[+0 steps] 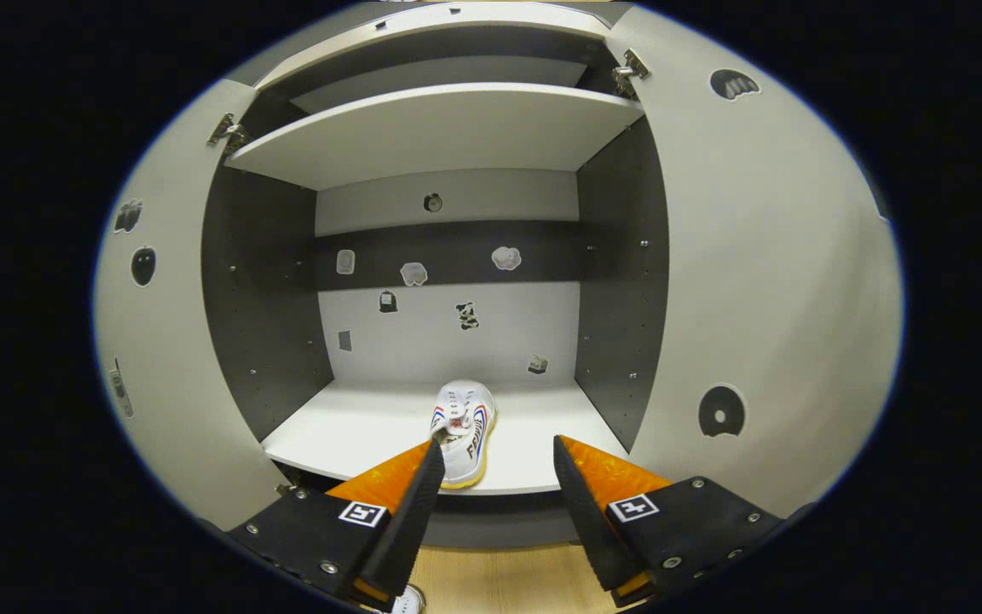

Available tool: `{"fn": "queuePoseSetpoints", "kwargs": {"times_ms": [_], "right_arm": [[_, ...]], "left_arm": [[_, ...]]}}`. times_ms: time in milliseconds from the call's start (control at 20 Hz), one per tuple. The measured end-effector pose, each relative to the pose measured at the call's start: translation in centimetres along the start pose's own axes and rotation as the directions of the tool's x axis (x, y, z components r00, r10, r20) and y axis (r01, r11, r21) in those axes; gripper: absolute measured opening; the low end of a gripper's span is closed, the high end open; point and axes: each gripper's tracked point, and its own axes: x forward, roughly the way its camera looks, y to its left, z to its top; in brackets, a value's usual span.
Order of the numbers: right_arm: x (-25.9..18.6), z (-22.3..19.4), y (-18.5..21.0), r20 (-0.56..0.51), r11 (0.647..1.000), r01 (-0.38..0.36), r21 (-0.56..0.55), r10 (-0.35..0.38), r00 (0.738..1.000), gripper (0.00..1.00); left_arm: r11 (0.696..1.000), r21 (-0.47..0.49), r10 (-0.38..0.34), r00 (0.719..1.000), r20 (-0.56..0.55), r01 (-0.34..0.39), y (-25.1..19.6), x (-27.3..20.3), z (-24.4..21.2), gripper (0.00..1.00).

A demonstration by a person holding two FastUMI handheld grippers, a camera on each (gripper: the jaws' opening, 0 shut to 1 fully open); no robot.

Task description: Grab one shoe with the right hand and put it into the shoe cabinet, grab the other shoe with the left hand and put it into the shoe cabinet; then close the right door with the right hand and the left door with the left hand.

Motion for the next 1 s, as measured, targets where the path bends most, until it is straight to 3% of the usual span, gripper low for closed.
{"fn": "queuePoseSetpoints", "kwargs": {"times_ms": [300,350,550,800,1000], "right_arm": [[-7.0,-0.3,-1.1,0.066,0.999,0.008,-0.042,-0.005,0.998,0.87],[-7.8,-0.8,-1.4,0.061,0.999,0.011,-0.049,-0.008,0.998,0.92],[-10.2,-2.9,-2.6,0.056,0.999,0.025,-0.038,-0.023,0.998,0.93],[-12.4,-4.7,-4.5,0.050,0.997,0.057,-0.051,-0.054,0.997,0.93],[-13.8,-5.7,-5.9,0.030,0.997,0.074,-0.032,-0.073,0.997,0.93]], "left_arm": [[0.998,-0.024,-0.065,0.996,-0.059,0.064,-3.9,1.0,-4.0,0.97],[0.996,-0.034,-0.080,0.994,-0.071,0.078,-4.7,1.3,-4.8,0.99],[0.992,-0.032,-0.123,0.982,-0.141,0.120,-7.2,2.8,-9.5,0.97],[0.986,0.006,-0.155,0.946,-0.284,0.164,-9.8,5.0,-18.1,0.97],[0.982,-0.023,-0.180,0.889,-0.421,0.188,-11.3,5.3,-25.0,0.97]]}}
